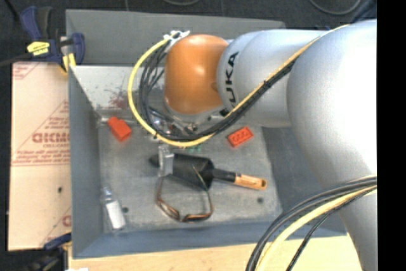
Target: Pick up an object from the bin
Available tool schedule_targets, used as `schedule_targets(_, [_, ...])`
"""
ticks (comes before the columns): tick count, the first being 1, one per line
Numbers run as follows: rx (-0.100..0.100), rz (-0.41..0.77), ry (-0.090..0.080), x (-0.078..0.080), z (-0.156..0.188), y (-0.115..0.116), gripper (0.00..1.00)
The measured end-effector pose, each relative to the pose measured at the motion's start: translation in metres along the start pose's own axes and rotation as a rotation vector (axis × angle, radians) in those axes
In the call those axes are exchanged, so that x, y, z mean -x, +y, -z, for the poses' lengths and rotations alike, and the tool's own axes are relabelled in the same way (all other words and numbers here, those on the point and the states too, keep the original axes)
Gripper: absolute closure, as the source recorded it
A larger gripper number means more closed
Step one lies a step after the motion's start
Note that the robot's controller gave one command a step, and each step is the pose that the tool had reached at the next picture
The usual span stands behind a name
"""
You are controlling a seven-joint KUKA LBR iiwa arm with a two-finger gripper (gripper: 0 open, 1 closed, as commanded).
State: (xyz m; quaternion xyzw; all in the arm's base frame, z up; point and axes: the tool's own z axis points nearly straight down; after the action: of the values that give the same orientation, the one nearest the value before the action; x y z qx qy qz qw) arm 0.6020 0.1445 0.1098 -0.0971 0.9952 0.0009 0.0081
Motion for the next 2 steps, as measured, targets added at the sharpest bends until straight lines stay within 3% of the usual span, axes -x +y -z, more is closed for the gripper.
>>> schedule_targets(1, [0.001,-0.008,0.013,-0.014,-0.014,-0.021,0.0])
schedule_targets(2, [0.001,-0.076,-0.003,-0.036,-0.039,-0.033,1.0])
